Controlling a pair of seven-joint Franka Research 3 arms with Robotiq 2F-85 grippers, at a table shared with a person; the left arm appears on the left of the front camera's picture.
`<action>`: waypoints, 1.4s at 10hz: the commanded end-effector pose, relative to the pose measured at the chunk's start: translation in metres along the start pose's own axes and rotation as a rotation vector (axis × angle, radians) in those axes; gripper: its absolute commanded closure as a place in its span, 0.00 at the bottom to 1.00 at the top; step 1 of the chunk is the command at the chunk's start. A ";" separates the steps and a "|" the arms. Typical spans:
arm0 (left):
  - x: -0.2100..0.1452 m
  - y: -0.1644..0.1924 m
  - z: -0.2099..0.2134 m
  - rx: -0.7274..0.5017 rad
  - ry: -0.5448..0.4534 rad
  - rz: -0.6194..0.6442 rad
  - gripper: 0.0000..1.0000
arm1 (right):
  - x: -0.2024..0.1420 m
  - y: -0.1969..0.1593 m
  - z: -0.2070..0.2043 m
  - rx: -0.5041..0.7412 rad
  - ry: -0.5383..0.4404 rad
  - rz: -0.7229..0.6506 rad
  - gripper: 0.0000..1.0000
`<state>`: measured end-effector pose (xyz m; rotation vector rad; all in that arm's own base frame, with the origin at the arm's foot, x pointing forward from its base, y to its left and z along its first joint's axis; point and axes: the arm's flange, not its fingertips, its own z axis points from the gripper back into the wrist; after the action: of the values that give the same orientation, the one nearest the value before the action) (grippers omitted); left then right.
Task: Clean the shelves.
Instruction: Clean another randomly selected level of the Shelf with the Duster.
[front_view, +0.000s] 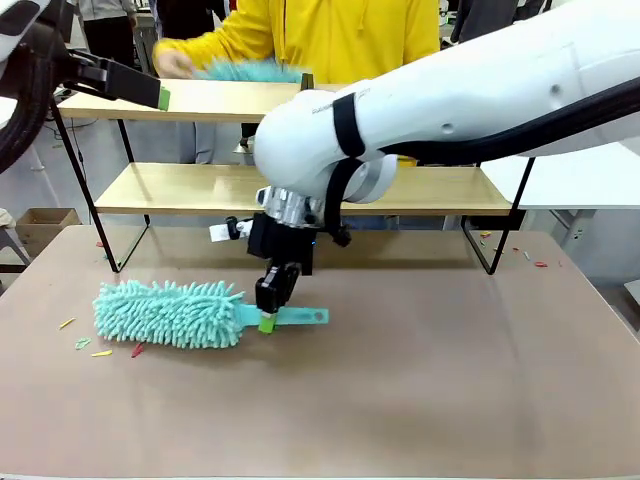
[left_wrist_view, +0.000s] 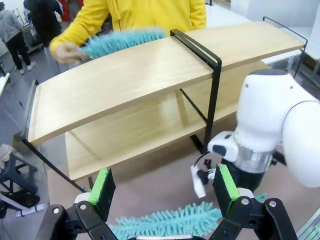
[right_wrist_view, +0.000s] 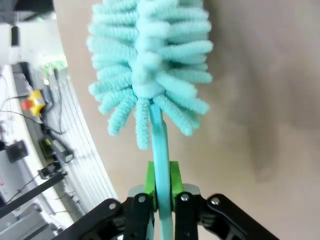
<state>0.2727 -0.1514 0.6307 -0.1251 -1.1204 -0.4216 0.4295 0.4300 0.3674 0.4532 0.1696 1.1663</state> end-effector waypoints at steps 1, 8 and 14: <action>0.000 0.000 0.000 0.001 -0.001 0.002 0.00 | -0.030 0.000 0.012 0.001 -0.126 -0.029 0.88; 0.000 0.000 0.000 0.001 -0.001 0.002 0.00 | -0.141 0.034 0.055 0.043 -0.132 0.176 0.88; 0.000 0.000 0.000 0.001 -0.001 0.002 0.00 | -0.282 0.052 0.087 -0.097 -0.213 0.003 0.88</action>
<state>0.2727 -0.1515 0.6308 -0.1250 -1.1205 -0.4217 0.2895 0.1391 0.4612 0.4425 -0.1369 1.0263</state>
